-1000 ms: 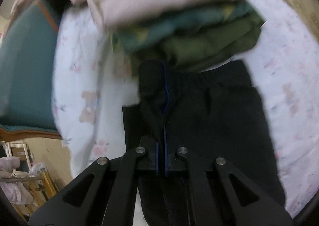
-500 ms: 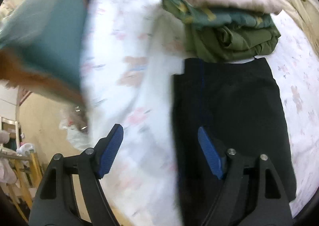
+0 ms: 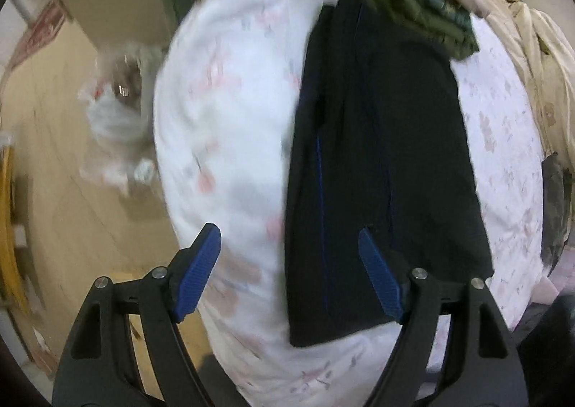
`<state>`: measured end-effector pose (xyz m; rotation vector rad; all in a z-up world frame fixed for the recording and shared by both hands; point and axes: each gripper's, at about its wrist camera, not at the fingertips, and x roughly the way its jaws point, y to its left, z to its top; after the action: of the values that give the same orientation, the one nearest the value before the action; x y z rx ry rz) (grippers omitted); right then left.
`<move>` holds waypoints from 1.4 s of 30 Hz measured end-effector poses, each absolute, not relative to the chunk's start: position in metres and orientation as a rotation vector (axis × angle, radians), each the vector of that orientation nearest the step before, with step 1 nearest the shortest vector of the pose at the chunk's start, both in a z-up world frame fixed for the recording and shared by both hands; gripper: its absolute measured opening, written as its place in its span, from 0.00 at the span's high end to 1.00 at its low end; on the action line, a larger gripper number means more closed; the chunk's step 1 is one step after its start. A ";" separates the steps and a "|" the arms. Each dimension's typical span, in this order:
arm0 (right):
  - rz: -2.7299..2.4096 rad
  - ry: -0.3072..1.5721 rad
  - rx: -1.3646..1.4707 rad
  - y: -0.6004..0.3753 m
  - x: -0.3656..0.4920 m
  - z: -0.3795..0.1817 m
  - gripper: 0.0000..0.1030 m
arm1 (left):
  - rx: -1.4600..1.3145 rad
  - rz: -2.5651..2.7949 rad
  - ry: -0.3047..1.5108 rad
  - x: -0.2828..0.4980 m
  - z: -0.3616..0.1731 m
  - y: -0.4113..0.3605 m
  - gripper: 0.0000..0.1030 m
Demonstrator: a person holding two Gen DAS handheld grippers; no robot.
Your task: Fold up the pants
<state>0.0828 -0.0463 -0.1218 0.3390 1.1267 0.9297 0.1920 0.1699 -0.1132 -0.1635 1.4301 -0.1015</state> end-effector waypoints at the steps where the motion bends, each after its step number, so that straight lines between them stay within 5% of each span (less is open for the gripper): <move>1: 0.892 1.118 0.366 -0.062 0.082 -0.121 0.87 | -0.175 -0.094 1.447 0.190 -0.117 0.170 0.27; 4: 0.708 1.084 0.472 -0.134 0.088 -0.121 0.70 | -0.203 -0.062 1.492 0.177 -0.129 0.158 0.28; 5: 0.652 1.077 0.520 -0.159 0.093 -0.125 0.46 | -0.180 -0.073 1.500 0.176 -0.133 0.148 0.28; 6: 0.592 1.072 0.571 -0.181 0.098 -0.132 0.33 | -0.154 -0.084 1.502 0.174 -0.136 0.142 0.28; 13: 0.508 1.194 0.756 -0.233 0.122 -0.198 0.33 | 0.013 -0.093 1.517 0.164 -0.152 0.116 0.54; 18: 0.593 1.235 0.793 -0.217 0.124 -0.220 0.38 | 0.062 -0.124 1.469 0.153 -0.145 0.102 0.87; 22: 0.625 1.268 0.698 -0.195 0.125 -0.222 0.49 | 0.103 -0.129 1.465 0.148 -0.146 0.094 0.95; 24: 0.623 1.271 0.712 -0.207 0.125 -0.224 0.87 | 0.093 -0.124 1.458 0.147 -0.141 0.093 0.97; 31: 0.672 1.113 0.719 -0.231 0.123 -0.147 0.90 | -0.113 -0.212 1.309 0.116 -0.057 0.099 0.98; 42: 0.717 0.741 0.735 -0.302 0.041 0.064 0.90 | -0.394 -0.478 0.857 0.038 0.146 0.093 0.98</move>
<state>0.0406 -0.3017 0.0641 0.7355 0.7409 0.7173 0.0375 0.0930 0.1458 -0.3940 0.8574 -0.4782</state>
